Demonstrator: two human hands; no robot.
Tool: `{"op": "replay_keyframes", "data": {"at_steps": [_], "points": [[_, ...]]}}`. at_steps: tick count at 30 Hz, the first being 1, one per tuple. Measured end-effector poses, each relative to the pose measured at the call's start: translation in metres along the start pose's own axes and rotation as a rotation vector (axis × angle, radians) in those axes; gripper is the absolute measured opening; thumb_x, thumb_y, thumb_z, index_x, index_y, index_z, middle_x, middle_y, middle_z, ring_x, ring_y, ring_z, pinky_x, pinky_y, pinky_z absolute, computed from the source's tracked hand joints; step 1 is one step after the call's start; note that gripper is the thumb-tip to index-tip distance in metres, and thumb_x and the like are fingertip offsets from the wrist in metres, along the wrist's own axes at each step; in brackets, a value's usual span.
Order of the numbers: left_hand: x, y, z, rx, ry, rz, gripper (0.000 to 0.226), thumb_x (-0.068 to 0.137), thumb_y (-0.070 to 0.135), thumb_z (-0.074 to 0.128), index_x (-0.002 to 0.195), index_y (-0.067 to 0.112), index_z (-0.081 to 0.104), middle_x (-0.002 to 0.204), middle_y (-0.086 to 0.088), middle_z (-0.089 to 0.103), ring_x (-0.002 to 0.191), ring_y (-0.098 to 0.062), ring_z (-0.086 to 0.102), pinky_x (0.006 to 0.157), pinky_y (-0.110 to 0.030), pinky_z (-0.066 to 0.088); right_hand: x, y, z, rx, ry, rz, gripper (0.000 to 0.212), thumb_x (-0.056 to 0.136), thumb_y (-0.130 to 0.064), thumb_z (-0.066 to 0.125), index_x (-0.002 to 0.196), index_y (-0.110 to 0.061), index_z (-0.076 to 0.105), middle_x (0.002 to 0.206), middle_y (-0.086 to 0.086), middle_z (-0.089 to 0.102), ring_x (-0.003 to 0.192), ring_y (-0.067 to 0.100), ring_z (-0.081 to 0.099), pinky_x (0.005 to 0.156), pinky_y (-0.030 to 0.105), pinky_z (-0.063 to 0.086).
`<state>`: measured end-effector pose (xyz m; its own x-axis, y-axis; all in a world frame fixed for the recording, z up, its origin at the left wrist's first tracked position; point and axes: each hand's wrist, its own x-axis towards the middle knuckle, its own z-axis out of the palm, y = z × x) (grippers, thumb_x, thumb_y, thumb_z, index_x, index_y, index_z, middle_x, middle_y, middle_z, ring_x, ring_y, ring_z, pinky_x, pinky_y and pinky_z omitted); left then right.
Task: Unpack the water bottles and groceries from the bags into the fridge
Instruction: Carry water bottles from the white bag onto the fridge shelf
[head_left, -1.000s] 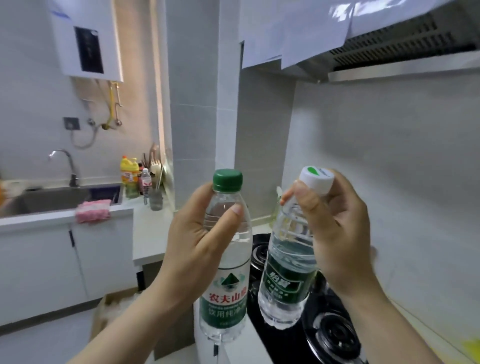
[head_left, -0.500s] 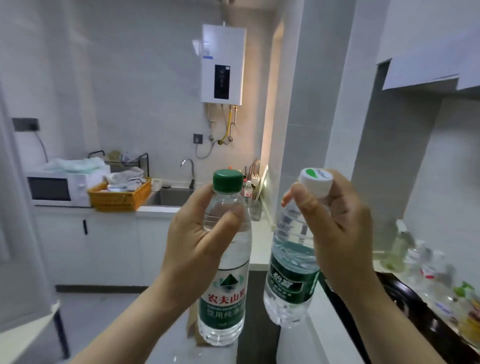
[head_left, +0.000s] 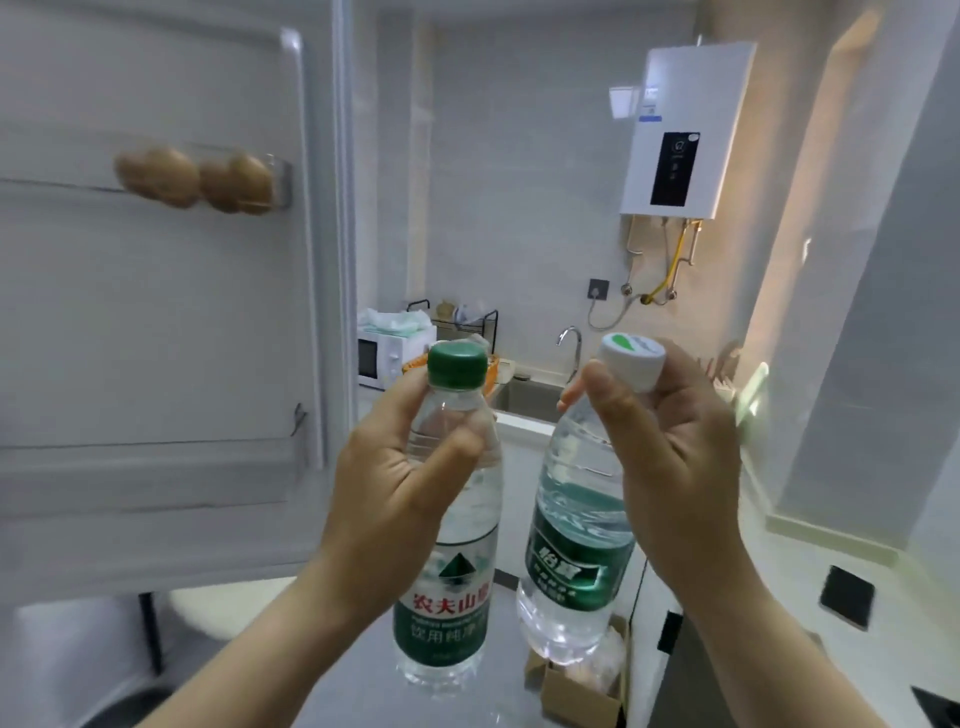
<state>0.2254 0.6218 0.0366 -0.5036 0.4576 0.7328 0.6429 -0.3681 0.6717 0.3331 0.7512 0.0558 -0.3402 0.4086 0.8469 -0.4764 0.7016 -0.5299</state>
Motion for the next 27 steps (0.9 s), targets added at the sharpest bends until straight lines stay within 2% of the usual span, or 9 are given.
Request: {"op": "replay_keyframes", "data": {"at_steps": [2, 4, 7, 9, 11, 15, 20, 24, 27], "points": [[0.003, -0.005, -0.013, 0.049, 0.048, -0.009, 0.022, 0.081, 0.044, 0.053, 0.097, 0.032, 0.062, 0.088, 0.006, 0.067, 0.084, -0.015, 0.065, 0.073, -0.028, 0.055, 0.008, 0.011, 0.018, 0.082, -0.053, -0.016, 0.013, 0.087, -0.035, 0.059, 0.09, -0.024, 0.063, 0.079, 0.001, 0.069, 0.075, 0.019, 0.067, 0.071, 0.035, 0.053], [0.006, -0.01, -0.024, 0.116, 0.097, -0.013, 0.022, 0.082, 0.044, 0.052, 0.098, 0.033, 0.062, 0.089, 0.008, 0.068, 0.083, -0.012, 0.066, 0.071, -0.022, 0.054, 0.017, 0.022, 0.036, 0.156, -0.103, -0.028, 0.014, 0.087, -0.033, 0.059, 0.091, -0.02, 0.063, 0.08, 0.001, 0.069, 0.076, 0.019, 0.067, 0.072, 0.032, 0.052], [0.011, -0.013, -0.041, 0.182, 0.158, -0.017, 0.022, 0.085, 0.039, 0.052, 0.101, 0.029, 0.062, 0.089, 0.011, 0.069, 0.081, -0.008, 0.066, 0.067, -0.011, 0.049, 0.032, 0.038, 0.066, 0.26, -0.175, -0.055, 0.02, 0.088, -0.032, 0.059, 0.09, -0.013, 0.063, 0.079, 0.004, 0.067, 0.076, 0.024, 0.065, 0.072, 0.042, 0.053], [0.013, -0.014, -0.051, 0.237, 0.205, -0.015, 0.02, 0.085, 0.038, 0.053, 0.098, 0.026, 0.062, 0.087, 0.005, 0.068, 0.076, -0.01, 0.065, 0.065, -0.014, 0.051, 0.039, 0.046, 0.087, 0.33, -0.221, -0.067, 0.024, 0.087, -0.033, 0.058, 0.089, -0.01, 0.062, 0.078, 0.005, 0.066, 0.075, 0.028, 0.063, 0.071, 0.049, 0.051], [0.013, -0.016, -0.062, 0.305, 0.274, -0.029, 0.021, 0.083, 0.041, 0.053, 0.096, 0.027, 0.062, 0.087, 0.0, 0.068, 0.075, -0.012, 0.065, 0.068, -0.02, 0.053, 0.045, 0.053, 0.107, 0.392, -0.259, -0.076, 0.025, 0.088, -0.033, 0.058, 0.087, -0.009, 0.062, 0.077, 0.004, 0.065, 0.073, 0.026, 0.063, 0.069, 0.046, 0.051], [0.004, -0.019, -0.084, 0.423, 0.403, -0.088, 0.024, 0.081, 0.044, 0.054, 0.098, 0.028, 0.062, 0.089, 0.002, 0.069, 0.08, -0.01, 0.066, 0.071, -0.015, 0.051, 0.048, 0.063, 0.145, 0.534, -0.339, -0.062, 0.021, 0.087, -0.034, 0.058, 0.089, -0.013, 0.062, 0.078, 0.002, 0.066, 0.074, 0.021, 0.064, 0.069, 0.039, 0.052], [-0.016, -0.016, -0.114, 0.543, 0.577, -0.156, 0.026, 0.08, 0.046, 0.054, 0.099, 0.029, 0.062, 0.09, 0.004, 0.07, 0.081, -0.008, 0.066, 0.07, -0.012, 0.049, 0.04, 0.06, 0.198, 0.704, -0.454, -0.038, 0.017, 0.088, -0.034, 0.059, 0.09, -0.017, 0.062, 0.078, 0.004, 0.067, 0.073, 0.023, 0.065, 0.067, 0.048, 0.054], [-0.031, -0.007, -0.138, 0.589, 0.647, -0.186, 0.023, 0.083, 0.041, 0.057, 0.102, 0.03, 0.062, 0.094, 0.003, 0.071, 0.089, -0.013, 0.067, 0.076, -0.019, 0.053, 0.031, 0.047, 0.234, 0.778, -0.525, -0.027, 0.022, 0.088, -0.035, 0.058, 0.09, -0.014, 0.062, 0.079, 0.005, 0.067, 0.074, 0.023, 0.065, 0.067, 0.048, 0.054], [-0.039, 0.0, -0.159, 0.638, 0.699, -0.186, 0.017, 0.086, 0.031, 0.057, 0.102, 0.027, 0.063, 0.092, 0.006, 0.071, 0.086, -0.01, 0.067, 0.074, -0.015, 0.051, 0.025, 0.031, 0.262, 0.842, -0.551, -0.015, 0.021, 0.087, -0.036, 0.059, 0.089, -0.015, 0.063, 0.079, 0.006, 0.068, 0.073, 0.023, 0.065, 0.067, 0.046, 0.054]]}}
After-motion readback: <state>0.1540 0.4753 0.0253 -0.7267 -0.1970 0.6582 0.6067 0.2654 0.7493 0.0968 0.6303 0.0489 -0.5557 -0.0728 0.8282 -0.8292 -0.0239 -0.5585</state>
